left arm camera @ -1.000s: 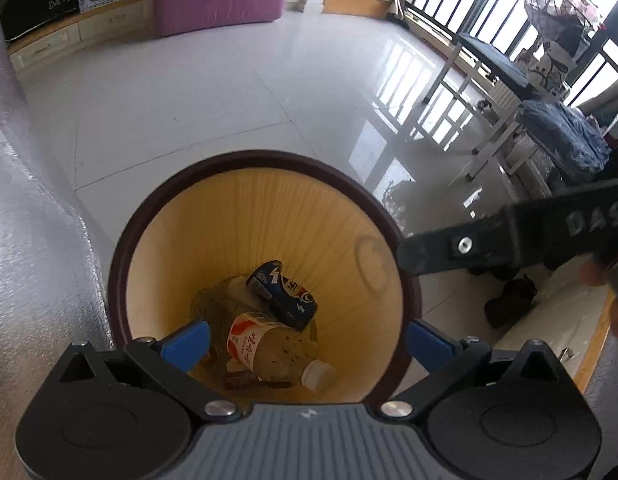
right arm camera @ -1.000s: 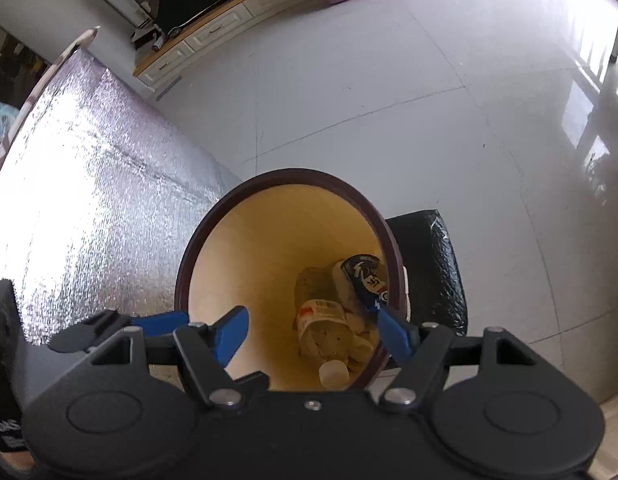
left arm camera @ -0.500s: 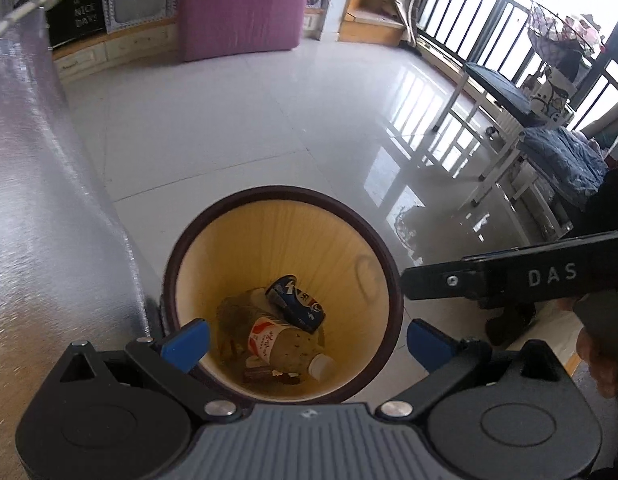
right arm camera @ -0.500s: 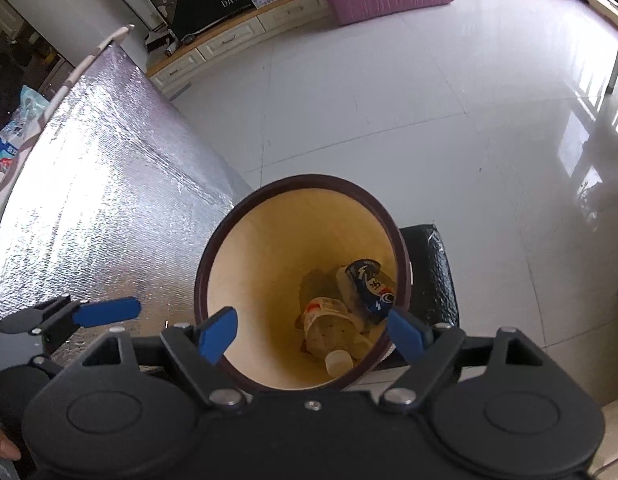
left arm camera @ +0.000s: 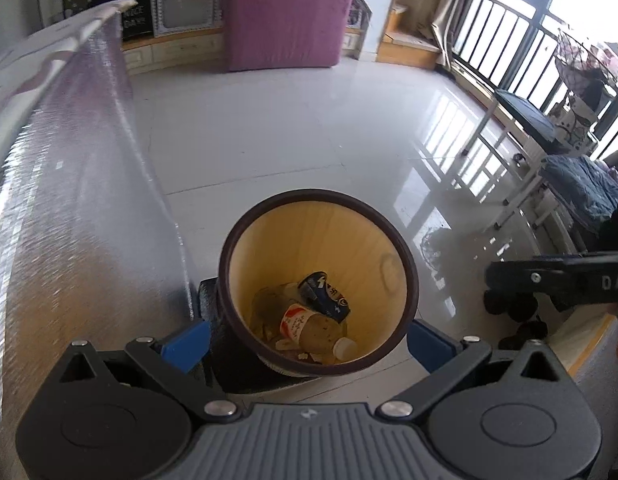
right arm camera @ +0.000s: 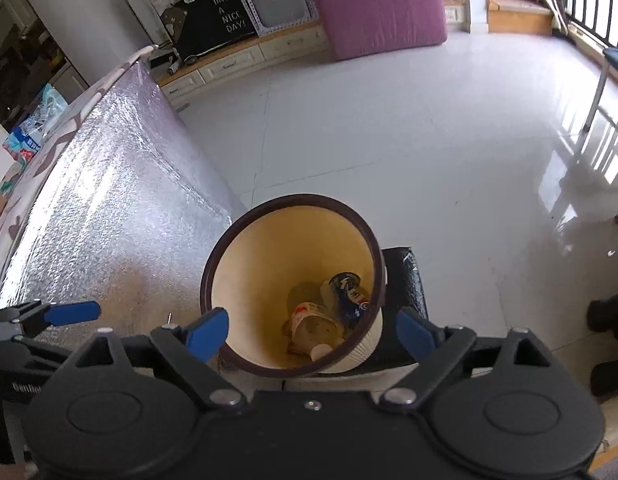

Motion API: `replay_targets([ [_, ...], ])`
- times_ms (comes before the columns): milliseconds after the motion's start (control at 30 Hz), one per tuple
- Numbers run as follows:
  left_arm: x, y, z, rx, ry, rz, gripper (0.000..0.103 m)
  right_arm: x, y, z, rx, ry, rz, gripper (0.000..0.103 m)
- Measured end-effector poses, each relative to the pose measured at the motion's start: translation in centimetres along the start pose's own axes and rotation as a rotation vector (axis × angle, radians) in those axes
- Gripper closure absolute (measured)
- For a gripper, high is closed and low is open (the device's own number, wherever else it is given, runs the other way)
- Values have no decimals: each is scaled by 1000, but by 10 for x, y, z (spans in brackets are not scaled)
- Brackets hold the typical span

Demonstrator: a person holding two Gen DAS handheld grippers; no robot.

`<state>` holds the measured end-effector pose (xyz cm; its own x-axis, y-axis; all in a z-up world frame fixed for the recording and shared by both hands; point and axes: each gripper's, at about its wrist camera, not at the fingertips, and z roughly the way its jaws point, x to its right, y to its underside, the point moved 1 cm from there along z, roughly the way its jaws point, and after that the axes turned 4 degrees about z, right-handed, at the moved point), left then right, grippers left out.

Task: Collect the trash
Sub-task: 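Lift both tools from the wastebasket back toward the table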

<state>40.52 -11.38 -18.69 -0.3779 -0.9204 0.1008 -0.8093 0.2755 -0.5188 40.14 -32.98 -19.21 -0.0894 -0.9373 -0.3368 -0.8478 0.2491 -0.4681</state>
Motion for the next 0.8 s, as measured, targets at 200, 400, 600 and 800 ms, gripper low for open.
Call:
replay_targets([
  [200,-4,12,-30,41,-10,-42,0,-6,15,-29,52,29,-29,1],
  [400,-3,20,-53,63,-38,-59,0,-13,31,-54,98,71,-64,0],
  [600,2,34,-74,97,-26,-66,0,-24,48,-75,133,86,-94,0],
  [800,0,44,-97,142,-9,-86,0,-32,58,-92,165,101,-94,0],
])
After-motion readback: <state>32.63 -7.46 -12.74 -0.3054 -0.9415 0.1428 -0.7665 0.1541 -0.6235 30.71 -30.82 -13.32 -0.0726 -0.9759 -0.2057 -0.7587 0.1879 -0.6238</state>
